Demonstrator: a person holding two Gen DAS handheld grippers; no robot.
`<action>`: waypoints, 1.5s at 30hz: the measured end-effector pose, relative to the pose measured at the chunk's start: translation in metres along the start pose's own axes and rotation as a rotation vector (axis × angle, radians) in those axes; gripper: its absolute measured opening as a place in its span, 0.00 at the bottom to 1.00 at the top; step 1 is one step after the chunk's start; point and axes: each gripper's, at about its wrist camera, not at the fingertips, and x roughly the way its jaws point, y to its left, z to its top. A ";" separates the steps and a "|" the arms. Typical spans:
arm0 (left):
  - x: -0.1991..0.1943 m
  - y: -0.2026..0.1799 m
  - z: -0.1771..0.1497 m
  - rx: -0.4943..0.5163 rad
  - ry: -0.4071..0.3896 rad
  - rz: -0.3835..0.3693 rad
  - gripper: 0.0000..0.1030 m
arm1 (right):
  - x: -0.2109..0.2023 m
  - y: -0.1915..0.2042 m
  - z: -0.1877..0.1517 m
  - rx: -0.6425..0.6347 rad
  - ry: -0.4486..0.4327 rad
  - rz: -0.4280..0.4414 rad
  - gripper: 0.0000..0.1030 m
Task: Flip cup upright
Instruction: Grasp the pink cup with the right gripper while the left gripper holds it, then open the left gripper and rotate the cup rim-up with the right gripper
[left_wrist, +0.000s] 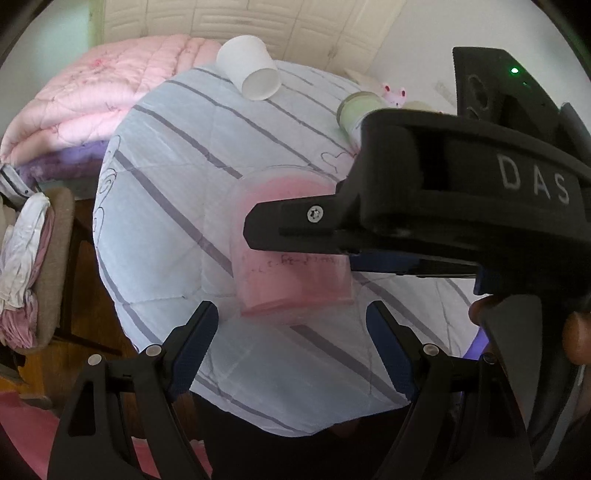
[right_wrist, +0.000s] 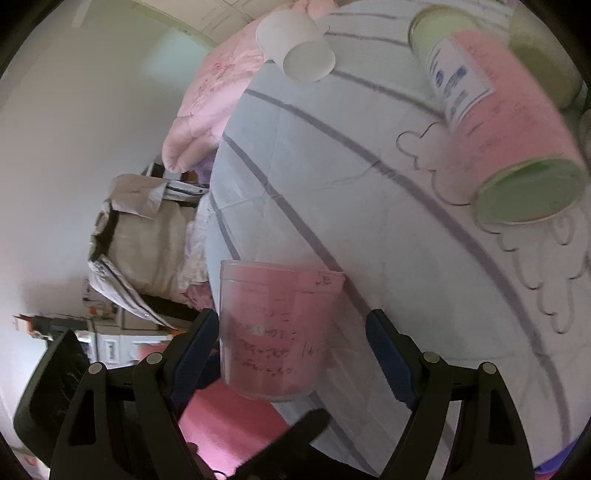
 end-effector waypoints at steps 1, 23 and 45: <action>0.000 0.001 0.000 -0.002 0.002 -0.003 0.82 | 0.002 -0.001 0.001 0.006 0.005 0.011 0.80; 0.019 -0.030 0.023 0.081 0.020 -0.033 0.84 | -0.044 -0.018 -0.003 -0.155 -0.203 -0.042 0.67; 0.041 -0.049 0.017 0.136 0.037 0.064 0.95 | -0.059 -0.021 -0.028 -0.443 -0.450 -0.204 0.67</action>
